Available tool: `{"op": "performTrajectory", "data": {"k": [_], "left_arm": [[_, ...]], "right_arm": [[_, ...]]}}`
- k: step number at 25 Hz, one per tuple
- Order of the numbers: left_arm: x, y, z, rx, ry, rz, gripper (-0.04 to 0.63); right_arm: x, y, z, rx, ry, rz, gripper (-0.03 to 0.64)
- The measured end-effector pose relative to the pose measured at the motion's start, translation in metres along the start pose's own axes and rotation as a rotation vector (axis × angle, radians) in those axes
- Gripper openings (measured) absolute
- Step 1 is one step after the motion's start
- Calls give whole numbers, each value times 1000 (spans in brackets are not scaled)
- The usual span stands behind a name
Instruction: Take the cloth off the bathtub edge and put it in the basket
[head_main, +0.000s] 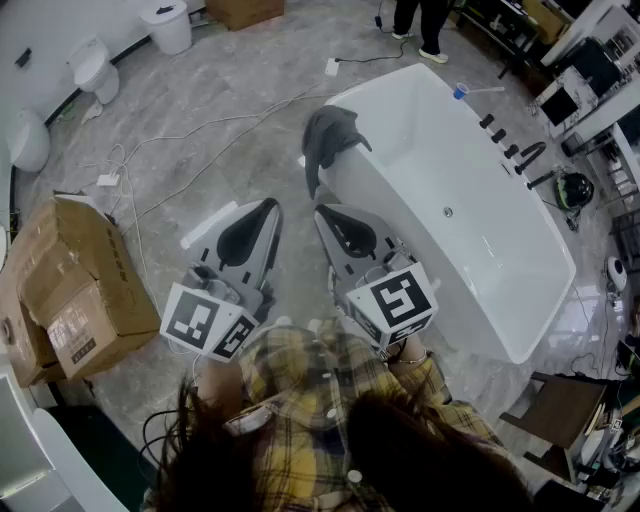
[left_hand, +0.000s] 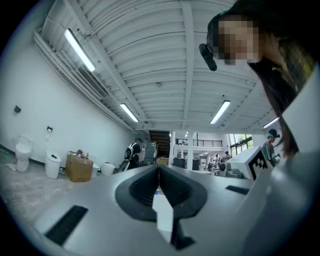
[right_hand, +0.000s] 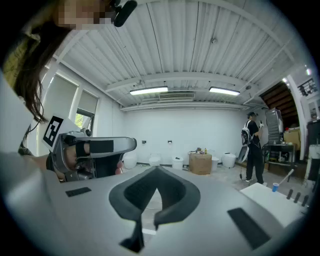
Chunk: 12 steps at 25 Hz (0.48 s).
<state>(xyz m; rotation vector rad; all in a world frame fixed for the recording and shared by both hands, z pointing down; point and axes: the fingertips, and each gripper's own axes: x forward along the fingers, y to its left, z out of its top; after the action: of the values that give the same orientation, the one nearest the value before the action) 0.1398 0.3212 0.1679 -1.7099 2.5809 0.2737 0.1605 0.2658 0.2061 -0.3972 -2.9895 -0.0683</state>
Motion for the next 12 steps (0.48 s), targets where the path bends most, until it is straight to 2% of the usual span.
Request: {"op": "performTrajectory", "data": {"k": [12], "left_arm": [[-25,-11,-5,19,-20,91,18]], "right_arm": [[-20,5,-12,19,-10,34,15]]}}
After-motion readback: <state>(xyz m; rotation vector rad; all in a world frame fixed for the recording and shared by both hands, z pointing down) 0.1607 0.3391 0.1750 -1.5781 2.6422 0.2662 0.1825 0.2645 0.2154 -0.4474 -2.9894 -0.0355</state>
